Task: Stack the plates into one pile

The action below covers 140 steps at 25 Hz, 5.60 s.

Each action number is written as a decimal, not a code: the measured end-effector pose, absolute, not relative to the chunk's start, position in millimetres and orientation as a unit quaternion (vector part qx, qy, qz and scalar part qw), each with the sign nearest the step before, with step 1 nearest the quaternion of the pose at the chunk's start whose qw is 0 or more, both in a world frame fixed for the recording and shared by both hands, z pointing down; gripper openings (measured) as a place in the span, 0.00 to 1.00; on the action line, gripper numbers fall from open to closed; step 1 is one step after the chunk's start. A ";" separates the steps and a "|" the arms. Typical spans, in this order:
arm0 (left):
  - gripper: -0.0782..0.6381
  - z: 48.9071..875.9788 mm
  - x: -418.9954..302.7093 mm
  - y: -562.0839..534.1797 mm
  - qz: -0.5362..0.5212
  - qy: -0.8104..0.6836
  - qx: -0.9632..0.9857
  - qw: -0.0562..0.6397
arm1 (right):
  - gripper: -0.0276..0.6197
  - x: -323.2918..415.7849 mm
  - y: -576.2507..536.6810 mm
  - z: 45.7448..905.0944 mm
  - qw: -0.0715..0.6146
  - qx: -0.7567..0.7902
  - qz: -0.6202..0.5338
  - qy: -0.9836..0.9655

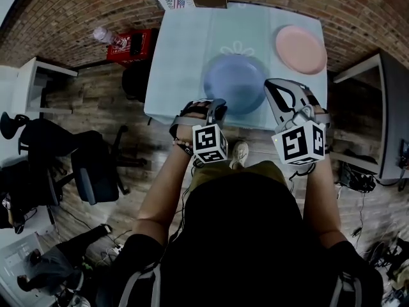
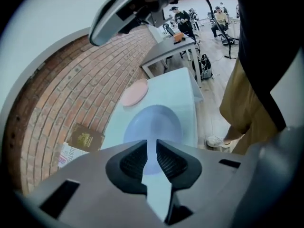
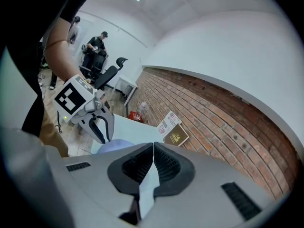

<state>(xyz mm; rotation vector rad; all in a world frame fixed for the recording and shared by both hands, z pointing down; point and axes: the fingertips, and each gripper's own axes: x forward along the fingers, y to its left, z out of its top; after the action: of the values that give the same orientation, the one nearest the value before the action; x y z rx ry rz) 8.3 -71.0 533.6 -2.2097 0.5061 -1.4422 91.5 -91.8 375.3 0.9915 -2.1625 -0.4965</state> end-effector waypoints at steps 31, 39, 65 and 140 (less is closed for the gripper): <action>0.14 381.7 -40.0 -113.3 -0.377 0.249 -0.825 0.339 | 0.10 25.9 -87.3 351.9 0.366 0.454 -0.172 -0.794; 0.14 375.1 7.5 -114.9 -0.333 0.208 -0.857 0.333 | 0.10 58.5 -84.8 353.9 0.370 0.489 -0.155 -0.775; 0.37 511.5 279.5 -183.3 -0.439 0.078 -0.846 0.293 | 0.10 315.1 -101.6 388.4 0.366 0.566 -0.072 -0.735; 0.15 462.3 209.0 -176.0 -0.515 0.146 -0.777 0.332 | 0.10 262.2 -151.8 372.5 0.328 0.463 -0.157 -0.808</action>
<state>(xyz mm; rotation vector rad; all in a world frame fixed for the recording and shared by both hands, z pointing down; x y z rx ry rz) 209.0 -176.0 462.3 -2.0295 0.3828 -1.3463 262.2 -151.8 372.5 1.2129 -2.1148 -0.4117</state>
